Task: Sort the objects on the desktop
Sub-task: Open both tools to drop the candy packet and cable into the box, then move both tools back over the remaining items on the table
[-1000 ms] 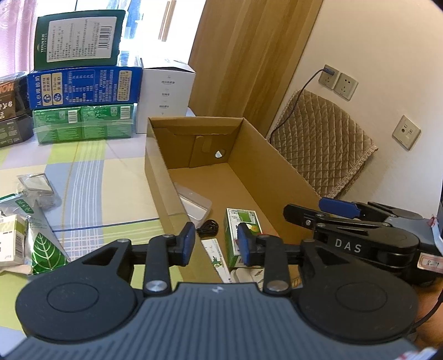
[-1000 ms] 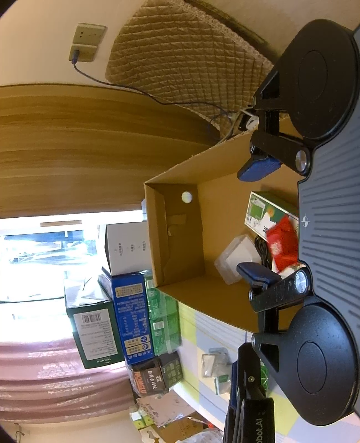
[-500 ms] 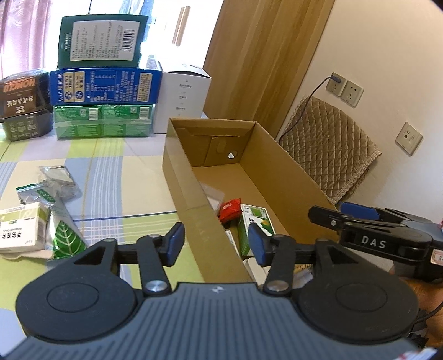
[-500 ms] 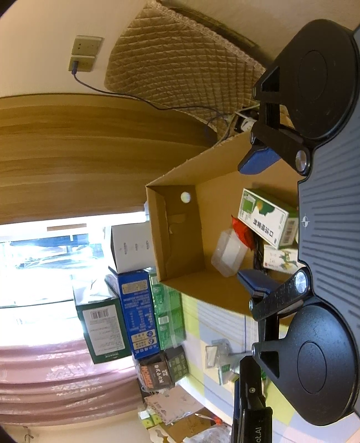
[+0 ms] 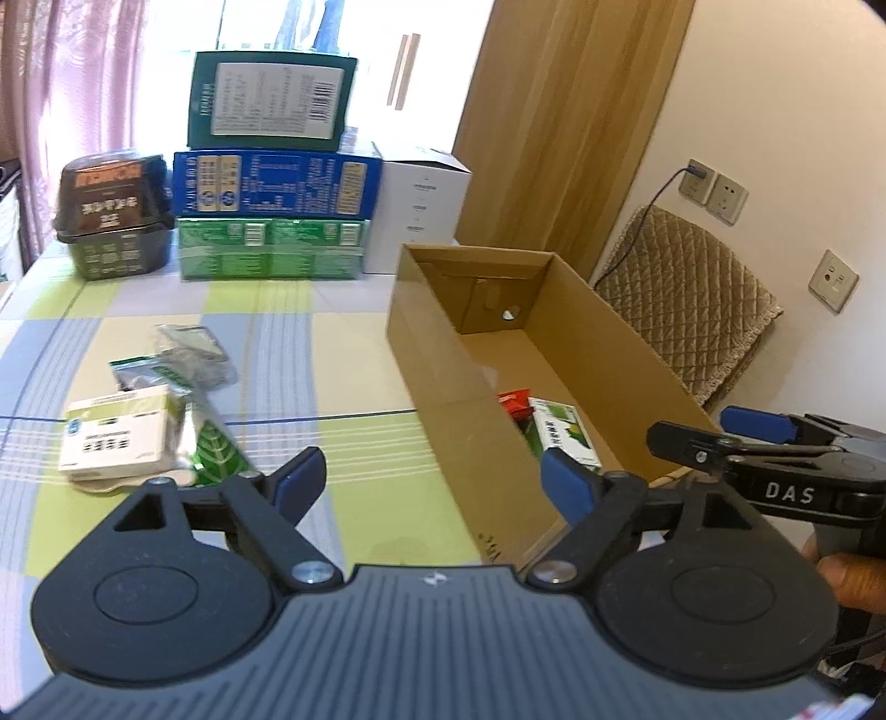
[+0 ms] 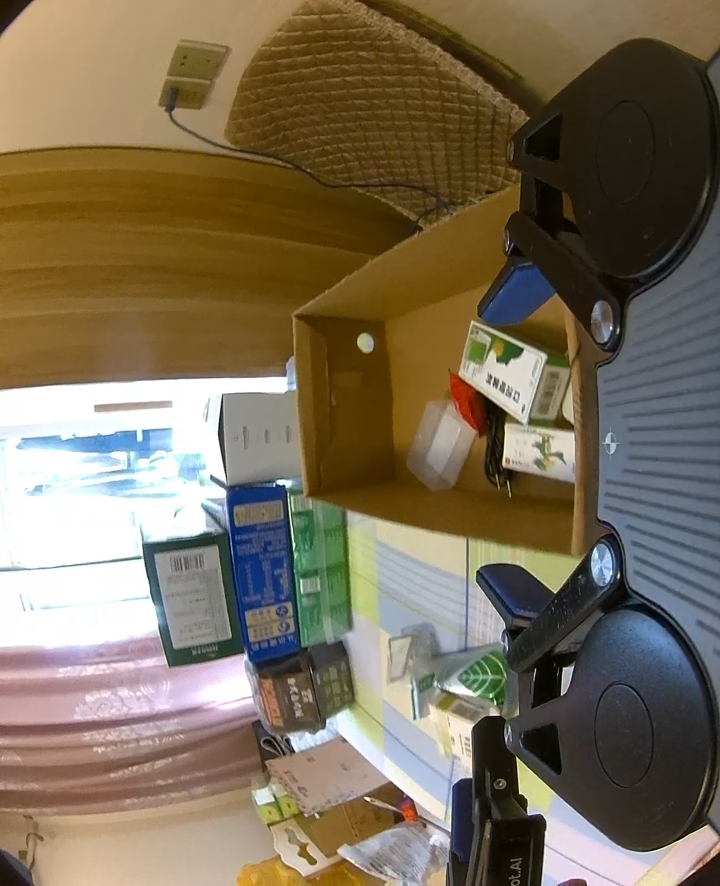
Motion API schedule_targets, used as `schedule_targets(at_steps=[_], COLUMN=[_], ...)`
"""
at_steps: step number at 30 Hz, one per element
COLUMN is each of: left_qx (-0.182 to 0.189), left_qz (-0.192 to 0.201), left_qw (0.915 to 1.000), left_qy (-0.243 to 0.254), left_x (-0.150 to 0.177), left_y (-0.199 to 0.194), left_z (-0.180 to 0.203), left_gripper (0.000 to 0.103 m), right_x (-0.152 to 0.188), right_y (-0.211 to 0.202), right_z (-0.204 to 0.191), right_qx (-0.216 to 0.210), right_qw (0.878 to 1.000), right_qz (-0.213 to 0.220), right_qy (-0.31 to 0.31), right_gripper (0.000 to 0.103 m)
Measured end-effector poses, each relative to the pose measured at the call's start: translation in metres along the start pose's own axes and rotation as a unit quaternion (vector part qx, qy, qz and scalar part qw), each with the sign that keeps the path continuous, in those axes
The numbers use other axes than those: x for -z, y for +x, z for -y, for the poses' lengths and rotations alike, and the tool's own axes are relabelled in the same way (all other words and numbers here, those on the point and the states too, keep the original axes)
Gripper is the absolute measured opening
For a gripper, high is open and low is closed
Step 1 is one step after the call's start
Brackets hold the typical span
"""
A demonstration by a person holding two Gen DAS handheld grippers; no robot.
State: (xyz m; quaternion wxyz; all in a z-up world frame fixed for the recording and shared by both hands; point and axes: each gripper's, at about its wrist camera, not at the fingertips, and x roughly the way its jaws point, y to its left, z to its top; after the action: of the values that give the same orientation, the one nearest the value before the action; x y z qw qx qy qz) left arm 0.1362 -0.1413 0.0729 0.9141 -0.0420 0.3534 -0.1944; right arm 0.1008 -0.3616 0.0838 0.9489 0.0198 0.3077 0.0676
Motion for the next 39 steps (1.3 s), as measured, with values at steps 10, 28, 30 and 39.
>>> schedule_targets(at_steps=[10, 28, 30, 39], left_qx=[-0.038, -0.126, -0.13, -0.124], left_qz=[0.009, -0.009, -0.012, -0.03], left_qw=[0.9992, 0.9919, 0.9914, 0.9917], left_qy=[0.005, -0.016, -0.012, 0.017], left_x=[0.02, 0.056, 0.057, 0.057], left_y=[-0.032, -0.082, -0.083, -0.073], left_z=[-0.037, -0.138, -0.145, -0.166], left_gripper=[0.101, 0.101, 0.101, 0.101], right_x=[0.001, 0.009, 0.01, 0.011], right_y=[-0.007, 0.009, 0.013, 0.039], right_z=[-0.036, -0.114, -0.121, -0.152], right_qx=[-0.02, -0.085, -0.089, -0.114], right_qw=[0.999, 0.994, 0.993, 0.983], right_qz=[0.005, -0.011, -0.015, -0.029], right_qy=[-0.024, -0.075, -0.082, -0.143], right_gripper=[0.101, 0.101, 0.101, 0.101])
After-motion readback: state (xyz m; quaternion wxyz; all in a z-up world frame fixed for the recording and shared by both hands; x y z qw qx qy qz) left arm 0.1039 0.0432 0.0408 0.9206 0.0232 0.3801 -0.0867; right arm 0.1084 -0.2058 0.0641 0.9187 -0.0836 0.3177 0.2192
